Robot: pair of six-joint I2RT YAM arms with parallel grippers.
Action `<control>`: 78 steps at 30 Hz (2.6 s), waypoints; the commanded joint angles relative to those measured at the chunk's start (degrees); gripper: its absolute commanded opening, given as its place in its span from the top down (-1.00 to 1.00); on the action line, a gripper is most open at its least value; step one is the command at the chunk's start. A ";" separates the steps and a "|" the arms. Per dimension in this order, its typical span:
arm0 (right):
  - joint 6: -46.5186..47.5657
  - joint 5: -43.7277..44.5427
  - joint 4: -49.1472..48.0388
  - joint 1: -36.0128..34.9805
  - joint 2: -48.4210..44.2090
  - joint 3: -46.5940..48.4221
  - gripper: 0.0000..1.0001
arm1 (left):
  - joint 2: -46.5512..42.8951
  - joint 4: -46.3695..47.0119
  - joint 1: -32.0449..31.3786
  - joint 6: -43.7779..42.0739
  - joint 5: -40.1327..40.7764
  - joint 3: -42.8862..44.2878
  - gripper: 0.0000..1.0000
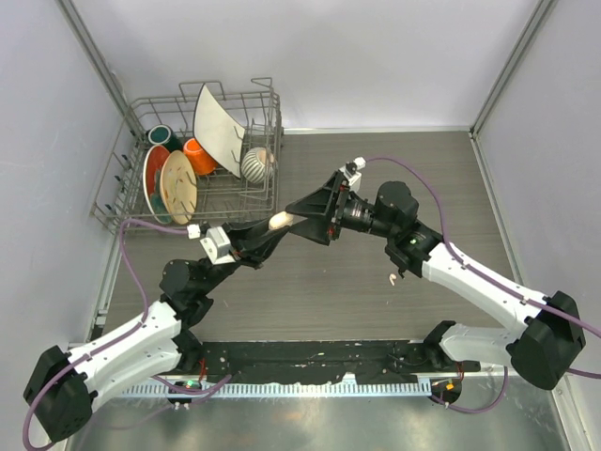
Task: Insert the wireless bluetooth earbuds into the charging case
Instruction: Pick up the charging case at the center of the board.
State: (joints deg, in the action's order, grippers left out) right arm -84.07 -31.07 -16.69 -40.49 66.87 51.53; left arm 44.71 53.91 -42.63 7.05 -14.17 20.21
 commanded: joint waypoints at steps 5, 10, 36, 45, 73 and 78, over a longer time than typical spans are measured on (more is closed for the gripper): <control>-1.09 -1.54 -5.72 -1.17 1.51 1.03 -0.57 | 0.47 5.33 0.00 0.68 -2.17 0.45 1.00; -4.16 -2.68 -10.38 -1.70 2.73 0.42 -0.33 | 0.82 5.50 -0.08 0.77 -2.00 0.45 1.00; -4.87 -3.21 -11.35 -2.40 2.83 -0.20 0.45 | 3.28 6.65 0.00 2.18 -1.38 0.62 0.89; -5.14 -1.01 -10.91 -2.49 2.04 -1.78 0.93 | 3.63 7.35 -0.08 2.79 -1.29 0.27 0.45; 51.88 13.74 25.87 -2.22 -16.15 5.42 -0.53 | 14.71 34.68 0.09 10.88 -7.00 -5.35 1.00; 63.83 12.53 34.61 -2.22 -17.13 8.50 -0.53 | 14.00 34.60 0.09 11.76 -9.02 -4.74 1.00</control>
State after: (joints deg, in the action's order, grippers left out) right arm -35.51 -19.40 8.67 -42.65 49.80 56.97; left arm 59.51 74.32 -42.72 17.91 -20.80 14.81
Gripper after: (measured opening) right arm 0.766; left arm 0.298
